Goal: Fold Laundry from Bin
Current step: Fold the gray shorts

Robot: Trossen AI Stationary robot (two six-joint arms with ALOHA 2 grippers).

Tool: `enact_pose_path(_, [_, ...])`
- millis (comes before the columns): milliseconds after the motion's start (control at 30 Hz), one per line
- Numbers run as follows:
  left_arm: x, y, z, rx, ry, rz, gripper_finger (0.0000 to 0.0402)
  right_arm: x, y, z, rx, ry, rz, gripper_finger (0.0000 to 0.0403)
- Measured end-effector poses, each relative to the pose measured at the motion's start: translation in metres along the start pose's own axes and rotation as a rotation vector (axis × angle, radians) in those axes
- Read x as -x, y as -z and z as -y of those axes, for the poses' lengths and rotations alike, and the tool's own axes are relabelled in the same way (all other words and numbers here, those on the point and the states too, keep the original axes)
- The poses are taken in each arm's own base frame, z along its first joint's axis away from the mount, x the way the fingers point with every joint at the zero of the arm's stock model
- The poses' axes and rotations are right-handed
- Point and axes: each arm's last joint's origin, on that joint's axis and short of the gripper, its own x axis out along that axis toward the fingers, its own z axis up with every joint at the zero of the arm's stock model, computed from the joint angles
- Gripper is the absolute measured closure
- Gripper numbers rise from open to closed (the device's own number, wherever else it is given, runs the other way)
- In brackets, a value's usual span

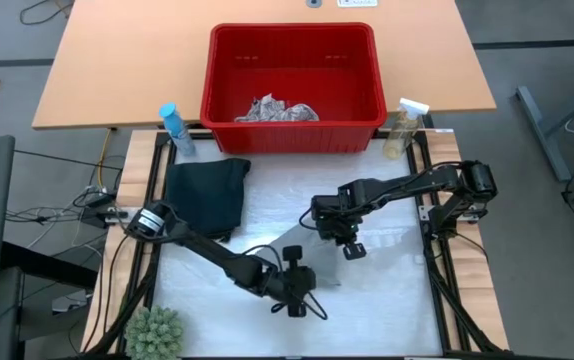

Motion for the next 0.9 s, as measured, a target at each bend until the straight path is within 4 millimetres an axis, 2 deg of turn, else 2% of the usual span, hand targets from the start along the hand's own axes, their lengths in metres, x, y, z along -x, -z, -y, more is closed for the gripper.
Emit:
enact_pose_path(200, [0.009,0.012,0.015,0.154,-0.13,0.019,0.0401,0.0,-0.002,0.0,0.004,0.003,0.024,0.0376])
enact_pose_path(467, [0.032,0.024,0.039,0.374,-0.407,0.212,0.0401,-0.005,-0.004,0.007,-0.014,-0.023,0.028,0.0376])
enact_pose_path(700, [0.045,0.038,0.047,0.565,-0.528,0.33,0.0401,-0.006,-0.006,0.013,-0.025,-0.018,0.039,0.0376])
enact_pose_path(900, [0.044,0.049,0.049,0.69,-0.529,0.349,0.0401,-0.006,-0.007,0.013,-0.022,-0.034,0.052,0.0376])
